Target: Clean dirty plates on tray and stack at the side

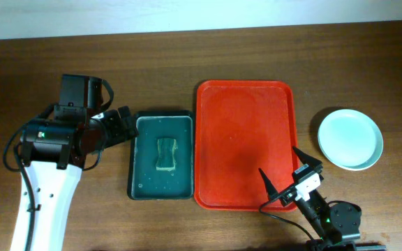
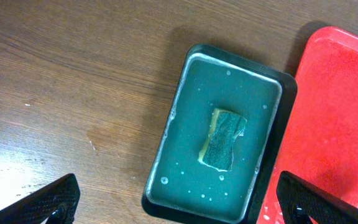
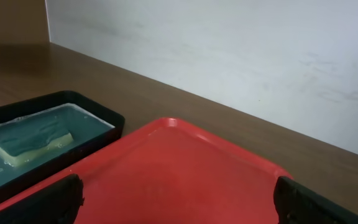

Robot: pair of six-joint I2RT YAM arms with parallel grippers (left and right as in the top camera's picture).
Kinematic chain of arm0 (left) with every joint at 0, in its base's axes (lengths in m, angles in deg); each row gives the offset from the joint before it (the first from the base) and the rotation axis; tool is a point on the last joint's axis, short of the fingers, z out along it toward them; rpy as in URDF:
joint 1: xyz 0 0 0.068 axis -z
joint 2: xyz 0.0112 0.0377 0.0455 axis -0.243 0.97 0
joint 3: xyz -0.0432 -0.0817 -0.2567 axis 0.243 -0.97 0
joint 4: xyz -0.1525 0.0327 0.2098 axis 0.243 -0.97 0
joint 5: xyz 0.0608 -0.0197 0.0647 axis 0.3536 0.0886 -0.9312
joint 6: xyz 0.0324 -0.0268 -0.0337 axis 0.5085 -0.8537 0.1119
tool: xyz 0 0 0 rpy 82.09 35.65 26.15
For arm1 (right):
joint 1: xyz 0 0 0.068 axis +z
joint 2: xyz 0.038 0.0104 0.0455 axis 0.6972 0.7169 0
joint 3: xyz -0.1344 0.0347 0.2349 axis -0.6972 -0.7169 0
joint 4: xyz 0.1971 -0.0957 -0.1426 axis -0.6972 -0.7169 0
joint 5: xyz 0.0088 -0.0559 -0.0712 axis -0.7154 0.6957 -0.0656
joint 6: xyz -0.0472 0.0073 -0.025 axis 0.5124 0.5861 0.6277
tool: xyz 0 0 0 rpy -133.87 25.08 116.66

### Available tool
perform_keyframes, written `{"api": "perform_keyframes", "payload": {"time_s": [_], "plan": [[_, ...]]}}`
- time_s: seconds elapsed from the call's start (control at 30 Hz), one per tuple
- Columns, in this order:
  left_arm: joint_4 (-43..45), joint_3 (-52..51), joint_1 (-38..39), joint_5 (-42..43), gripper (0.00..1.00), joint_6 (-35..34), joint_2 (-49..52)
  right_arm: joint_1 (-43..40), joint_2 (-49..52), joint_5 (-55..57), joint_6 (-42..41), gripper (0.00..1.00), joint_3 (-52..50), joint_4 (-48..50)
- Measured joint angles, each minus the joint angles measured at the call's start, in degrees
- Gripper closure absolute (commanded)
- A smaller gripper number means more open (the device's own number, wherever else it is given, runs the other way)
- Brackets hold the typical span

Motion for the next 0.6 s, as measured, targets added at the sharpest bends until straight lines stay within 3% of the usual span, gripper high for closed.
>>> {"api": "perform_keyframes", "payload": {"time_s": [0.4,0.5,0.6], "plan": [[-0.8,-0.5,0.0,-0.3,0.01,0.0,-0.6,0.0,0.0,0.0,0.0,0.02,0.0,0.0],[6.2,-5.3,0.0,-1.4,0.01,0.1,-6.4,0.0,0.0,0.0,0.0,0.02,0.0,-0.1],[19.5,-14.9,0.0,-2.0,0.01,1.1,-17.8,0.0,0.0,0.0,0.0,0.02,0.0,0.0]]}}
